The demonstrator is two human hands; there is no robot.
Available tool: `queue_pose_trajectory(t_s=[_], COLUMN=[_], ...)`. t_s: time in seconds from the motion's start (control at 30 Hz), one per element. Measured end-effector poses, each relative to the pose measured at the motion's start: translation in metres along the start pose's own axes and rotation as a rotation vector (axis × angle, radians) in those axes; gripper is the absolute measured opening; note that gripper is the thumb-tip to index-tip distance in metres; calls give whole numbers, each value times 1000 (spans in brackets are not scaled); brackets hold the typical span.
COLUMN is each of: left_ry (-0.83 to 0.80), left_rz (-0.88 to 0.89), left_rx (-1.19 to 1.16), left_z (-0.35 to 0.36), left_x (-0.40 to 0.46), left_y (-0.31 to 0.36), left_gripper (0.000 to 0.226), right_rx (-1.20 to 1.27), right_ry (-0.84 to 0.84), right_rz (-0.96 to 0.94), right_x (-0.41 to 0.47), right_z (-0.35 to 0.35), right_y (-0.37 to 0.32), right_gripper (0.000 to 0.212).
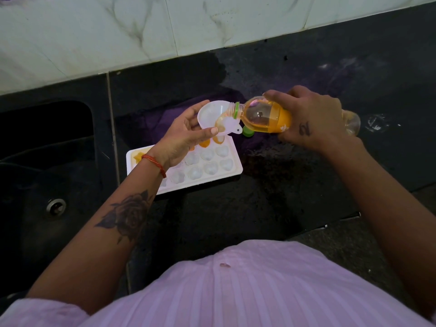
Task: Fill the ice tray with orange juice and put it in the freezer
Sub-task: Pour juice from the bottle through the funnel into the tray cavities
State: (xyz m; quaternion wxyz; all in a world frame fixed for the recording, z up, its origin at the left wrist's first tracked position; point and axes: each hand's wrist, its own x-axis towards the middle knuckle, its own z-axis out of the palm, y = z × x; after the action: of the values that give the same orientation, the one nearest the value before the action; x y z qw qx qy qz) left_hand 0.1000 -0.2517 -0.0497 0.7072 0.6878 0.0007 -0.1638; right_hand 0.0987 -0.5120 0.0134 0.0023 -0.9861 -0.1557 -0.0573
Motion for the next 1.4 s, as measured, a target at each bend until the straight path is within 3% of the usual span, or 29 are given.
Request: queue_pose_trajectory(t_s=[0.13, 0.43, 0.87, 1.07, 1.23, 1.4], left_ry=[-7, 40, 255, 404, 409, 408], left_rz=[8, 36, 95, 130, 103, 111], left_rx=[-40, -85, -110, -158, -177, -187], left_z=[-1, -5, -57, -91, -97, -100], left_x=[-1, -8, -83, -121, -131, -135], left_y=[2, 2, 2, -11, -18, -25], left_gripper=[82, 74, 75, 66, 84, 73], right_rx=[74, 212, 340, 339, 333, 287], right_ry=[-26, -25, 26, -19, -30, -47], right_rz=[21, 9, -219, -312, -342, -352], right_x=[0, -4, 10, 15, 16, 15], right_z=[1, 6, -2, -1, 1, 0], right_y=[-1, -8, -66, -107, -130, -143], right_gripper=[84, 86, 83, 84, 81, 80])
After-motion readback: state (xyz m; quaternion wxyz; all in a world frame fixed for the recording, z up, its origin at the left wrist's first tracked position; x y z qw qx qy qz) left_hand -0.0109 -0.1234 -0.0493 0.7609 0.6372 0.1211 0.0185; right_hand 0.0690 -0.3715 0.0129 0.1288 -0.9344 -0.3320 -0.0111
